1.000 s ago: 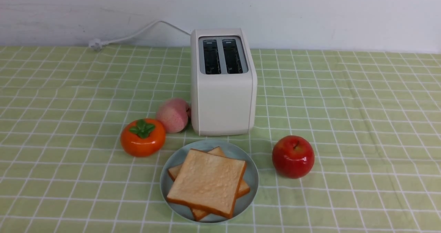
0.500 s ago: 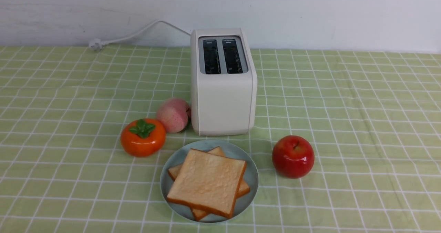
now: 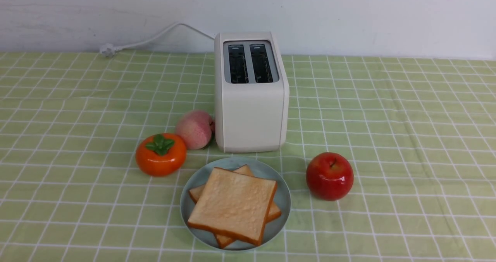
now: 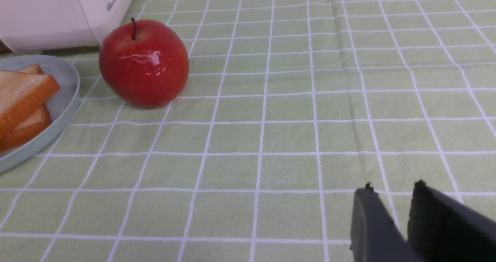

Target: Take toasted bread from bread machine on green coffee tablecloth place on plate.

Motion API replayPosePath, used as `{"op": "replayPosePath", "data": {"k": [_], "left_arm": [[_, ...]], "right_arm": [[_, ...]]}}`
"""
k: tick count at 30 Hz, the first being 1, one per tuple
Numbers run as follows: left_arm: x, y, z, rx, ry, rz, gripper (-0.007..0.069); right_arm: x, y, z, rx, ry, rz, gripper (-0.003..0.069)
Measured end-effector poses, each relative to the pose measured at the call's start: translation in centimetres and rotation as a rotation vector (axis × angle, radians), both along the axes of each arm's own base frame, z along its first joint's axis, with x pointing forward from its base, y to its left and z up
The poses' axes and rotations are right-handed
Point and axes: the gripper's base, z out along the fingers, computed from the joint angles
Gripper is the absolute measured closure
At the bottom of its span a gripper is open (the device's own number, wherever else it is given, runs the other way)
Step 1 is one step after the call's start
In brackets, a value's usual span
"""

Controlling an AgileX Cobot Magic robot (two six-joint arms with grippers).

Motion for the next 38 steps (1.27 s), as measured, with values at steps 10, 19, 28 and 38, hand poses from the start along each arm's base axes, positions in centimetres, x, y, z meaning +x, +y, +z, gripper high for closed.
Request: {"op": "replayPosePath", "data": {"k": [10, 19, 28, 38], "left_arm": [[0.0, 0.0, 0.0, 0.0, 0.0, 0.0, 0.0636], [0.0, 0.0, 0.0, 0.0, 0.0, 0.0, 0.0629], [0.0, 0.0, 0.0, 0.0, 0.0, 0.0, 0.0621], [0.0, 0.0, 0.0, 0.0, 0.0, 0.0, 0.0619]], "right_arm": [[0.0, 0.0, 0.0, 0.0, 0.0, 0.0, 0.0489], [0.0, 0.0, 0.0, 0.0, 0.0, 0.0, 0.0475], [0.0, 0.0, 0.0, 0.0, 0.0, 0.0, 0.0461], [0.0, 0.0, 0.0, 0.0, 0.0, 0.0, 0.0451]]}}
